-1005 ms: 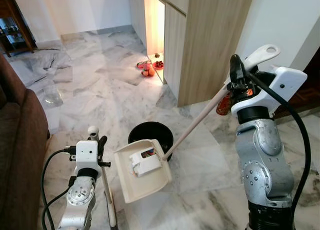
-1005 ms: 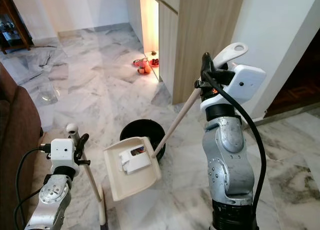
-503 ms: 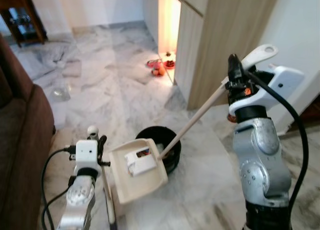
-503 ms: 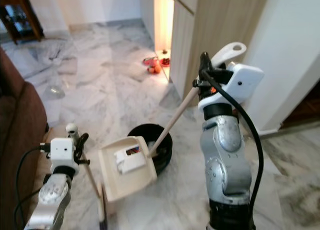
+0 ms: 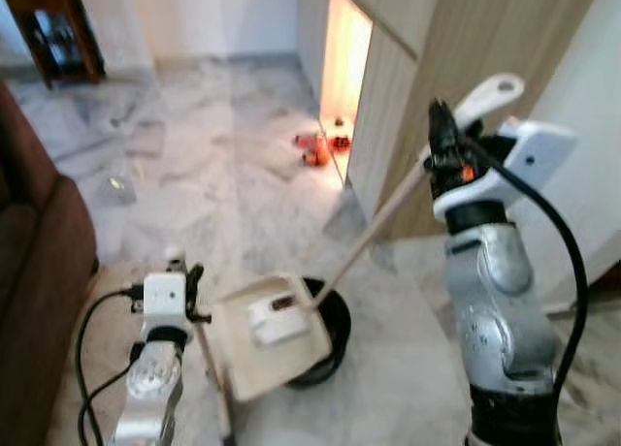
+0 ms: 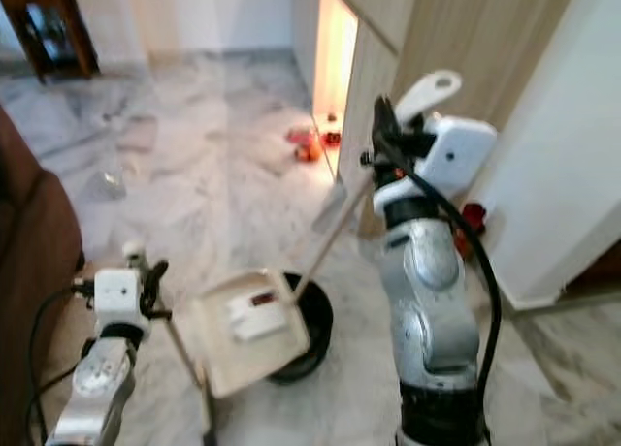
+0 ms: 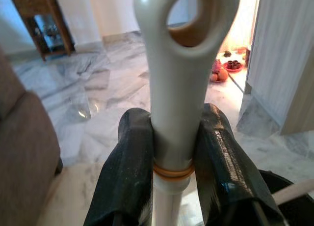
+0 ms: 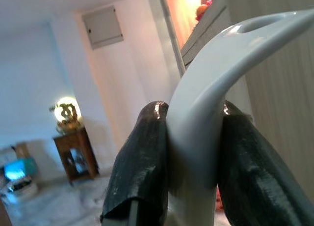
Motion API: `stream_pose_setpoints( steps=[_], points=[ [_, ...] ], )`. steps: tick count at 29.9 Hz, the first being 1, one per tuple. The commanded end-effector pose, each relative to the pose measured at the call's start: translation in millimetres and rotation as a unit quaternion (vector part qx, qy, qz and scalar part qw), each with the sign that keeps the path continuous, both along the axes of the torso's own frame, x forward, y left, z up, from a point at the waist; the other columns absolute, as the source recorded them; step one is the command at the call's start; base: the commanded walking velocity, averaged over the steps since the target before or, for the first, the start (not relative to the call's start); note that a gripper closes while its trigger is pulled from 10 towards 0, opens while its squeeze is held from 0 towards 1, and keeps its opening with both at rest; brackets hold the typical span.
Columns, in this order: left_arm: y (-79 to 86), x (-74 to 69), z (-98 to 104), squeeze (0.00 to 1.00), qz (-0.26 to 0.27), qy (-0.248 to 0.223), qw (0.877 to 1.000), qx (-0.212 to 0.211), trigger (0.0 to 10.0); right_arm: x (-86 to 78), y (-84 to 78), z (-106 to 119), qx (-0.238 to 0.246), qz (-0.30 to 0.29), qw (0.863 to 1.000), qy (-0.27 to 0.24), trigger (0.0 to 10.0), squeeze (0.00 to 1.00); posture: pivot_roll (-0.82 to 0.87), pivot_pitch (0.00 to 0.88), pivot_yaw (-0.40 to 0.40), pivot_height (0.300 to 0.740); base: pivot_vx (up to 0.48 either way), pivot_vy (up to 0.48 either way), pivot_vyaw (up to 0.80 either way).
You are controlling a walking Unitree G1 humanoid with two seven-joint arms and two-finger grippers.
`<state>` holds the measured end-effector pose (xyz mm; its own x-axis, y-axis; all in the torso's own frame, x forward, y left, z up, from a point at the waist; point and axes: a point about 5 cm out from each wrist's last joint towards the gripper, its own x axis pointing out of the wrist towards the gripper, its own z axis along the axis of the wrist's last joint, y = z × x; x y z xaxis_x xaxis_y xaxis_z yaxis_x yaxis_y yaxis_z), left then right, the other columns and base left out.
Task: Sweep floor
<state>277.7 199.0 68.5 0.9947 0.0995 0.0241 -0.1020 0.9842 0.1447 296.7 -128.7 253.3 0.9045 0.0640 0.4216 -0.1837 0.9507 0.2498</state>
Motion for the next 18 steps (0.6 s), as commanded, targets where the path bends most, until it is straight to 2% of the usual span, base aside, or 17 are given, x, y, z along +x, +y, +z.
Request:
stream_pose_setpoints(
  steps=[1, 12, 18],
  points=[
    [-4.4, 3.8, 7.6, 0.0, -0.007, -0.02, 1.0, 0.005, 10.0, -4.6, -8.0, 12.4, 0.005, -0.016, 0.999, -0.033, 10.0, 0.0, 0.12, 0.0, 0.018, 0.74, 0.398, 0.0, 0.0],
    [-4.3, 4.2, 8.4, 0.0, -0.006, -0.025, 1.0, 0.004, 10.0, -5.3, -6.4, 14.2, 0.005, -0.012, 0.999, -0.037, 10.0, 0.0, 0.12, 0.0, 0.017, 0.74, 0.381, 0.0, 0.0],
    [-5.1, 3.8, 9.5, 0.0, -0.008, -0.028, 1.0, 0.003, 10.0, -7.0, -4.4, 16.9, -0.015, -0.012, 0.998, -0.051, 10.0, 0.0, 0.12, 0.0, 0.018, 0.74, 0.0, 0.0, 0.0]
  ],
)
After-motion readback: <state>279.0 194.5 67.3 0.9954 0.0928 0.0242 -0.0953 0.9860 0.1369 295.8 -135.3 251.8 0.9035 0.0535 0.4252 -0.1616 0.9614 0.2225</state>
